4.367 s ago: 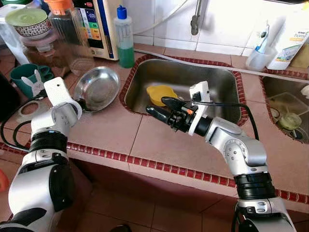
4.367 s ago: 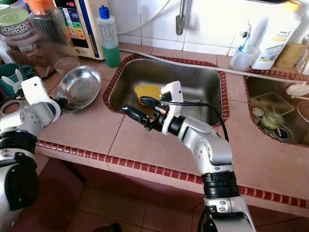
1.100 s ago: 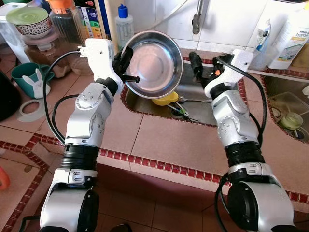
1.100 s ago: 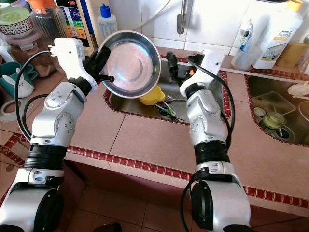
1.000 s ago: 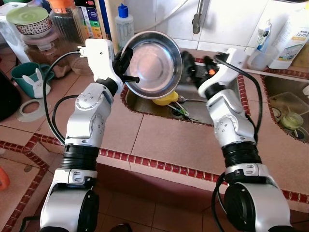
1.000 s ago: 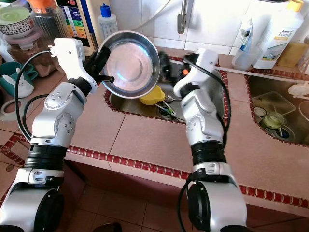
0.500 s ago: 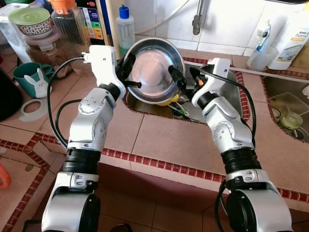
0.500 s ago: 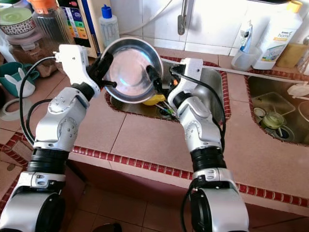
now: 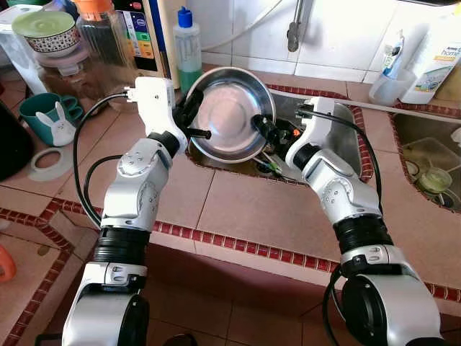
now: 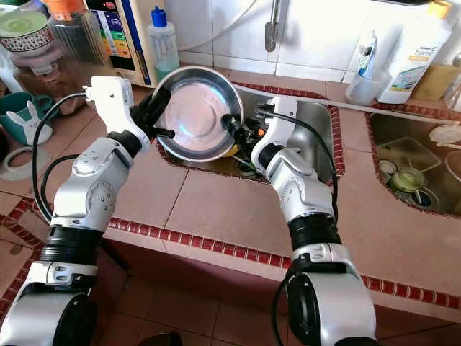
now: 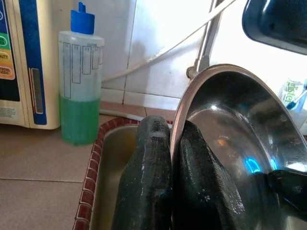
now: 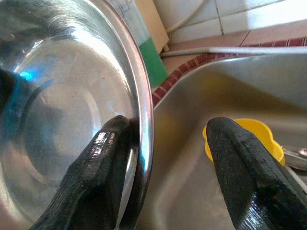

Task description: Kitchen organization

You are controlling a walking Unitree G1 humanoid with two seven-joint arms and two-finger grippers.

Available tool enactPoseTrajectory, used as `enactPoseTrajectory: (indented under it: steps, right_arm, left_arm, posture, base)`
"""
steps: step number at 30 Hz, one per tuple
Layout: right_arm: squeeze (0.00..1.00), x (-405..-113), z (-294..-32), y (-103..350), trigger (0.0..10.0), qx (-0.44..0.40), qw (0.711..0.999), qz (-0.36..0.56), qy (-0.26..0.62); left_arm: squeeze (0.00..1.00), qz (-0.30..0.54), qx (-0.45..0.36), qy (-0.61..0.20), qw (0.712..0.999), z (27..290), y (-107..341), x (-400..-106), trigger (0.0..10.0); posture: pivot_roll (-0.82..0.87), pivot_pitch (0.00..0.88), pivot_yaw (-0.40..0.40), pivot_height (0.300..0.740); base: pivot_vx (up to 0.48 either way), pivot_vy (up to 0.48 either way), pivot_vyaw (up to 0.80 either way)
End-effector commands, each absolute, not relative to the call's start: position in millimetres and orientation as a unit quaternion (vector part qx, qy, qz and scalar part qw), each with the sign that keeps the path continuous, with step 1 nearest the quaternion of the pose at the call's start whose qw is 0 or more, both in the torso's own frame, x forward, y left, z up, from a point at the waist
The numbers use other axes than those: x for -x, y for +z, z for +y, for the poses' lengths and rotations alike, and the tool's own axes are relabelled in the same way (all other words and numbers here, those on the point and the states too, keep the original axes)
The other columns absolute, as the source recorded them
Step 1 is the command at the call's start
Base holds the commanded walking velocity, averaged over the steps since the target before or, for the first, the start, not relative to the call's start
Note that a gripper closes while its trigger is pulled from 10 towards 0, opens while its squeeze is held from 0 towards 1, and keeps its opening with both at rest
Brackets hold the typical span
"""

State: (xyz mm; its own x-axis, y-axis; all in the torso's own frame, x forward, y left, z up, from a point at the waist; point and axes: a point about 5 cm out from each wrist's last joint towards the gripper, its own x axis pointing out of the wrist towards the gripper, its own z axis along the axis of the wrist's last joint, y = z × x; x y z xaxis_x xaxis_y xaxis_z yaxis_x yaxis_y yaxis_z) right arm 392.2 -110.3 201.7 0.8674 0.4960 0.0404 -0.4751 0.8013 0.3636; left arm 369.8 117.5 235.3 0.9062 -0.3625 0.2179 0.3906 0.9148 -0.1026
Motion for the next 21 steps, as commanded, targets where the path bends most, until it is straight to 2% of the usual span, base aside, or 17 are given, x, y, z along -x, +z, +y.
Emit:
enactPoseTrajectory:
  steps: [1,6,12,13,15,16,17,18,21]
  right_arm:
    - [0.0,-394.0,-109.3,201.2,0.0,-0.185,0.947,0.046,0.26]
    - [0.0,-395.1,-115.6,199.4,0.0,-0.186,0.947,0.062,0.253]
    - [0.0,-391.7,-114.6,192.4,0.0,-0.187,0.946,0.071,0.254]
    - [0.0,-391.0,-113.8,191.7,0.0,-0.188,0.946,0.07,0.255]
    - [0.0,-390.0,-112.5,191.3,0.0,-0.194,0.945,0.068,0.254]
    - [0.0,-389.5,-111.7,191.0,0.0,-0.195,0.945,0.067,0.253]
    - [0.0,-388.9,-110.9,190.5,0.0,-0.198,0.945,0.067,0.252]
    - [0.0,-388.2,-110.1,189.8,0.0,-0.201,0.944,0.067,0.252]
    - [0.0,-386.1,-108.9,187.2,0.0,-0.202,0.944,0.07,0.252]
  left_arm:
    - [0.0,-0.119,0.063,-0.23,0.964,107.6,245.2,-362.6,2.8]
    - [0.0,-0.111,0.041,-0.235,0.965,109.7,235.2,-354.5,3.4]
    - [0.0,-0.11,0.01,-0.203,0.973,120.9,222.4,-349.3,3.2]
    - [0.0,-0.111,0.008,-0.194,0.975,122.5,220.5,-349.0,3.6]
    - [0.0,-0.109,0.008,-0.179,0.978,124.4,216.7,-348.5,3.5]
    - [0.0,-0.111,0.004,-0.173,0.979,124.5,215.1,-348.0,4.0]
    - [0.0,-0.112,0.001,-0.17,0.979,124.3,213.7,-347.4,3.9]
    - [0.0,-0.11,0.003,-0.17,0.979,122.8,211.9,-347.0,3.3]
    - [0.0,-0.111,0.002,-0.174,0.978,119.1,210.4,-345.8,3.5]
  posture:
    - [0.08,0.144,0.03,0.74]
    - [0.08,0.145,0.03,0.74]
    - [0.08,0.147,0.027,0.74]
    - [0.08,0.145,0.027,0.74]
    - [0.08,0.144,0.027,0.74]
    - [0.08,0.144,0.027,0.74]
    - [0.08,0.144,0.027,0.74]
    - [0.07,0.142,0.028,0.74]
    - [0.07,0.141,0.027,0.74]
  base:
    - [0.0,0.0,0.0]
    - [0.0,0.0,0.0]
    - [0.0,0.0,0.0]
    - [0.0,0.0,0.0]
    - [0.0,0.0,0.0]
    - [0.0,0.0,0.0]
    - [0.0,0.0,0.0]
    - [0.0,0.0,0.0]
    - [0.0,0.0,0.0]
